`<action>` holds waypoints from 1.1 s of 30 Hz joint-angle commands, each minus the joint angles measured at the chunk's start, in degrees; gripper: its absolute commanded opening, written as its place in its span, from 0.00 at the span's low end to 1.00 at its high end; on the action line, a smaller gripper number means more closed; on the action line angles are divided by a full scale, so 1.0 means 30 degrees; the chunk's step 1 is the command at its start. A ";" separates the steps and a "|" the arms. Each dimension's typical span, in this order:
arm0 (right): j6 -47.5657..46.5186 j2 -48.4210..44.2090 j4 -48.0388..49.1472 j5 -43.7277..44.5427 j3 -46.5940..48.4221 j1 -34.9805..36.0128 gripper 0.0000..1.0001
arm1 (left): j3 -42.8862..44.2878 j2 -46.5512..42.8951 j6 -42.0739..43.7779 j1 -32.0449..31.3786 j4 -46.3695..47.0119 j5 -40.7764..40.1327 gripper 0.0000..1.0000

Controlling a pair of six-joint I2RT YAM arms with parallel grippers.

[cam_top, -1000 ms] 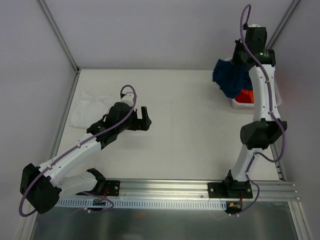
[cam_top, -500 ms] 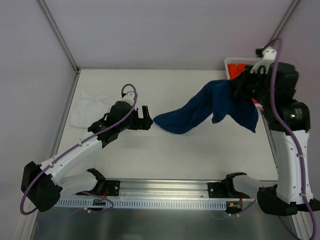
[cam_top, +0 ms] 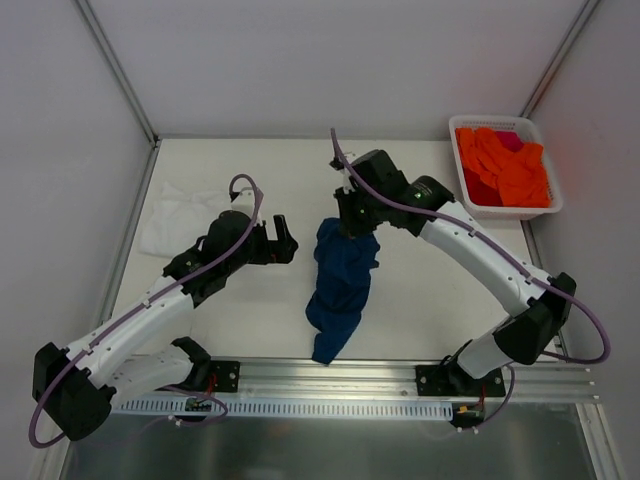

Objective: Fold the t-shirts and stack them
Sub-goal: Move the tshirt to the center of the board

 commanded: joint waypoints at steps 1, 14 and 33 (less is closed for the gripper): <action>-0.0212 0.0156 -0.0030 0.1144 0.4492 0.1292 0.01 | -0.0130 -0.0717 -0.0360 0.0283 -0.0258 -0.1215 0.99; -0.0544 -0.2094 -0.2378 0.6767 0.4014 0.1034 0.00 | -0.0188 -0.0777 -0.0946 0.0283 -0.0757 -0.2243 0.99; 0.6726 -0.7693 -0.7623 1.0610 -0.9120 -0.0786 0.99 | -0.2120 0.4202 -0.2642 0.0196 -0.1753 0.0423 0.90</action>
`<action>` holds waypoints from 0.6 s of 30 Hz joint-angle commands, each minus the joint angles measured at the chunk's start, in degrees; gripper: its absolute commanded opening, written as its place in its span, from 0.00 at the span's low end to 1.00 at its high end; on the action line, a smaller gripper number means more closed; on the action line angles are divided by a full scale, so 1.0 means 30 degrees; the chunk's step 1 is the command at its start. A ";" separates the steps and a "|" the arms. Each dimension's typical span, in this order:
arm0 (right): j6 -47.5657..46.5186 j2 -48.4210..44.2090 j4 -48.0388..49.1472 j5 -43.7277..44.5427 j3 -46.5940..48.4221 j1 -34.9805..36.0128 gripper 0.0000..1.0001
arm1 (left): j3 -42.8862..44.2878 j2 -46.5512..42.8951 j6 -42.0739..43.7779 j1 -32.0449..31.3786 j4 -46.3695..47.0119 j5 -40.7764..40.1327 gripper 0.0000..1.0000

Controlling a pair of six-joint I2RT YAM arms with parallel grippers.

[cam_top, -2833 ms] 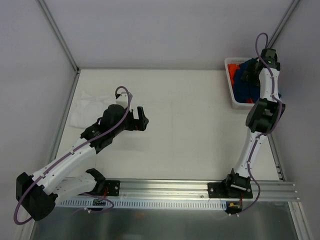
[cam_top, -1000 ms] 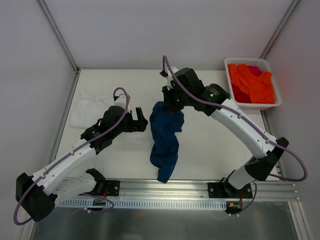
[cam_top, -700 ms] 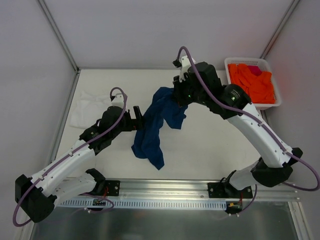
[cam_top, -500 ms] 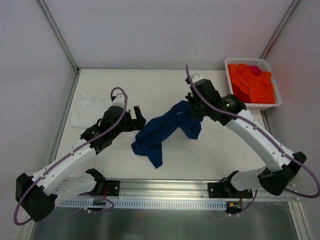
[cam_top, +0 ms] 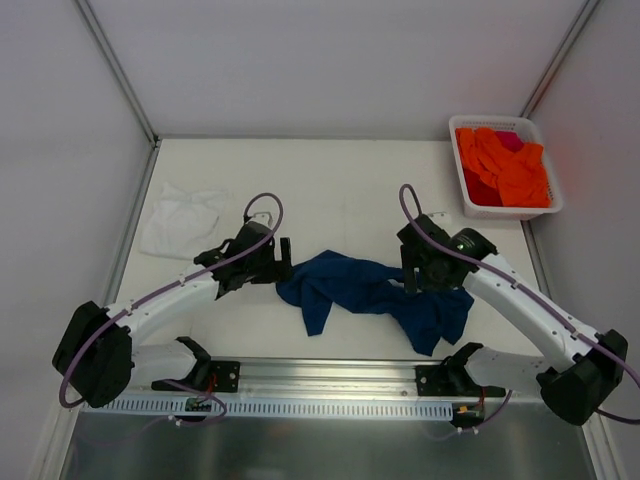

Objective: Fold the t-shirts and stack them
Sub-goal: Move the tshirt to the center of the board, then flatten out the tshirt

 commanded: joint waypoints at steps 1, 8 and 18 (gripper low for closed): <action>0.1554 -0.1595 -0.1284 0.0461 -0.0851 0.0330 1.00 | -0.0882 0.0517 -0.1253 -0.0008 -0.0617 0.0745 0.91; 0.1731 -0.3883 0.0150 0.0050 -0.1644 0.0565 0.99 | -0.1763 0.1308 -0.2192 -0.0273 0.0402 -0.0194 0.90; 0.1614 -0.3740 0.1030 -0.0066 -0.2522 0.0623 0.99 | -0.3316 0.2744 -0.0846 -0.0273 0.6612 0.1243 0.61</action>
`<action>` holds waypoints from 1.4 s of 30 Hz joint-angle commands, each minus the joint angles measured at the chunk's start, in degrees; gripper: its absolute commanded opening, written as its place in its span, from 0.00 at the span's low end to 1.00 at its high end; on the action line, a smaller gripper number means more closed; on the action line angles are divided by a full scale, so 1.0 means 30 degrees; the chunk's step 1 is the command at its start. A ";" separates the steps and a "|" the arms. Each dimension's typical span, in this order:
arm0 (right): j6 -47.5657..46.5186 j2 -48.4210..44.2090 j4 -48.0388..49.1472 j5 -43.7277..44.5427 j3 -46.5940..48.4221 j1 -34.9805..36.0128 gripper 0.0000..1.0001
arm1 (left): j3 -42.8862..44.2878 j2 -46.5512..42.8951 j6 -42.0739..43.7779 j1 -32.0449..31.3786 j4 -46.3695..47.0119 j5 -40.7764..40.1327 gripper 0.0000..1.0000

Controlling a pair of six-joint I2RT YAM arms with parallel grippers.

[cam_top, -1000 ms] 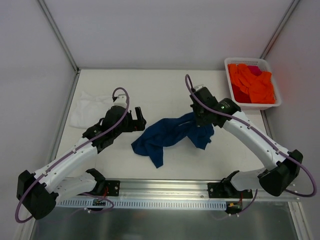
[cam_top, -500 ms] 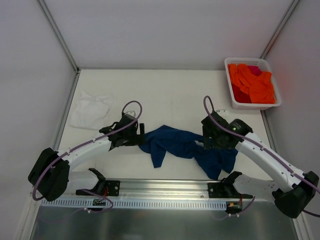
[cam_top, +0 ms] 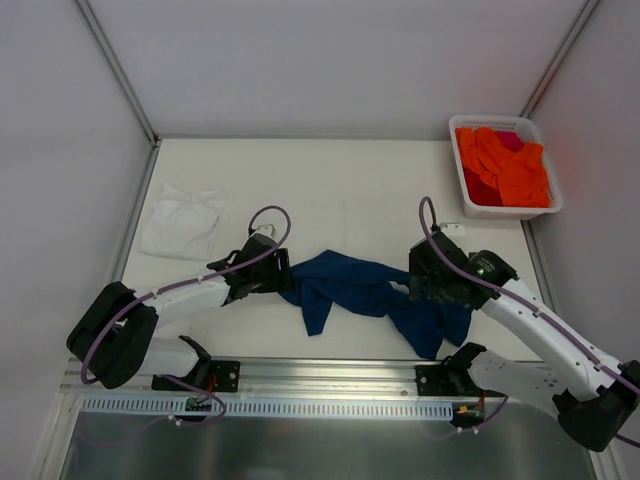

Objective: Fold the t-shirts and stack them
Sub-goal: Flatten out the tshirt

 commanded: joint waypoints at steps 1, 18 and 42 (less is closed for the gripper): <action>0.0273 0.0085 0.0586 -0.0168 -0.0236 0.0106 0.99 | -0.0570 0.0479 0.0619 -0.0208 0.2888 0.0296 0.61; -0.1160 0.2867 0.2868 0.0273 -0.0791 -0.0916 1.00 | -0.0602 -0.1542 0.1352 -0.0179 0.3476 -0.2575 0.59; -0.3828 0.9019 0.8846 -0.3653 -0.0763 -0.5900 0.54 | 0.1537 0.2177 0.1967 0.0144 0.5498 -0.2196 0.21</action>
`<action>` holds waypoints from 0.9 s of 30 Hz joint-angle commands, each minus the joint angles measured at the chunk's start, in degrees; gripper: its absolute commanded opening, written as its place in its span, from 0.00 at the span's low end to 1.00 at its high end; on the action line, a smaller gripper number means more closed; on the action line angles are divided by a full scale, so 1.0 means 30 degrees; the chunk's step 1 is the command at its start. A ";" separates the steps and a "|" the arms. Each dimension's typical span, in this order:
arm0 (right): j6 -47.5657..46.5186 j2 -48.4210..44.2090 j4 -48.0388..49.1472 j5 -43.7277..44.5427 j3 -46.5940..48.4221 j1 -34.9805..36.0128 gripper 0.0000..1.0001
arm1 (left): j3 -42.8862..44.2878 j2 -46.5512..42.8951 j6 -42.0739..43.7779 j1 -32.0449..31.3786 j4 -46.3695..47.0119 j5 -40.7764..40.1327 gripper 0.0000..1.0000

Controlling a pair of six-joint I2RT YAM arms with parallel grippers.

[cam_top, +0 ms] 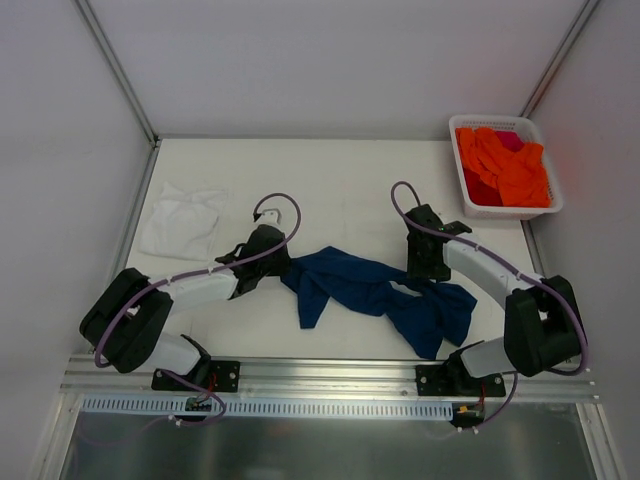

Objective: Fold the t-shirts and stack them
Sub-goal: Flatten out the tshirt

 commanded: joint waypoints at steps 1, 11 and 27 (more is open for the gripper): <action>-0.0287 0.0663 0.0914 -0.1018 0.0562 -0.0137 0.49 | 0.1028 0.0255 0.0503 0.0100 0.0413 -0.0133 0.09; -0.1104 0.0582 0.0015 -0.0117 0.1905 -0.0137 0.01 | 0.2080 -0.0914 0.1526 0.0159 -0.1574 -0.1421 0.00; -0.3890 -0.2495 -0.6816 0.1940 1.4063 -0.0166 0.01 | 0.8409 -0.7270 0.3872 0.0188 -0.9779 -0.3002 0.00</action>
